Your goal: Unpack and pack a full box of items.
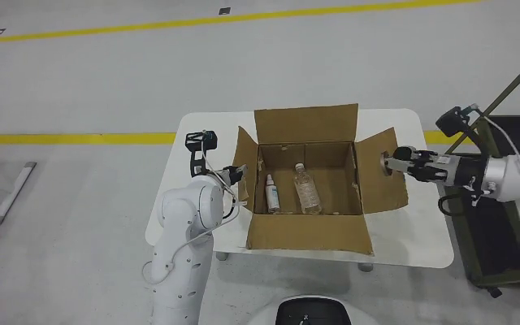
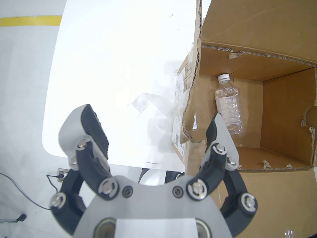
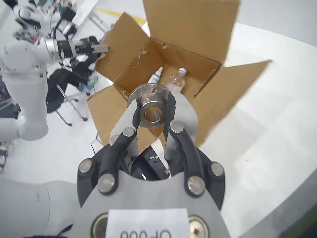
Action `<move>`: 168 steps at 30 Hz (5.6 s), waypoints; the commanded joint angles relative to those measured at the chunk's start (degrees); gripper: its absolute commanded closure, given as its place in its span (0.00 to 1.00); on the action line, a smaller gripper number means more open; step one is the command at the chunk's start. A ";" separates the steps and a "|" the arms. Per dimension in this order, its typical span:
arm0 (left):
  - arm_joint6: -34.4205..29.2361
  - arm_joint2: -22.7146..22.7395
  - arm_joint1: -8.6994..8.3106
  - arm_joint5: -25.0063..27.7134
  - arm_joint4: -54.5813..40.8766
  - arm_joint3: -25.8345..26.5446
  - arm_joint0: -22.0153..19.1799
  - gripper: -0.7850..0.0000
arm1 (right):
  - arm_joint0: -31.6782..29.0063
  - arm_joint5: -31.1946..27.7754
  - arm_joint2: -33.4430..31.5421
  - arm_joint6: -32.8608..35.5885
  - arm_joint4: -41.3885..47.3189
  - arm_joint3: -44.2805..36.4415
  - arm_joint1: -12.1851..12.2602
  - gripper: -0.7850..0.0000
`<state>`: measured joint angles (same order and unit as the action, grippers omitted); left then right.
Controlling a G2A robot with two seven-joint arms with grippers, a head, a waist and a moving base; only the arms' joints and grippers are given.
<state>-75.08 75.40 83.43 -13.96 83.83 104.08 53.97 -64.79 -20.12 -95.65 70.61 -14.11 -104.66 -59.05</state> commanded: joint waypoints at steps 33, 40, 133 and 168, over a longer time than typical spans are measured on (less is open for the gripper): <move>0.00 0.00 0.00 0.00 0.00 0.00 0.00 0.00 | 27.27 11.91 47.87 -17.47 -32.29 35.82 -10.52 0.00; 0.00 0.00 0.00 0.00 0.00 0.00 0.00 0.00 | 20.40 2.79 25.42 -14.63 -16.13 21.68 -5.48 0.76; 9.69 -11.09 1.38 14.69 -13.10 -16.43 -4.11 1.00 | 35.27 1.76 28.97 -37.11 20.59 65.58 -10.11 1.00; 10.86 -9.40 0.57 12.74 -11.44 -15.96 -3.72 0.54 | 41.59 -18.92 29.10 -18.26 24.11 77.96 -10.93 1.00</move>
<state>-64.18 65.84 84.05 -1.15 72.28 88.07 50.15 -22.91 -38.14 -66.39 51.35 10.12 -26.38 -70.20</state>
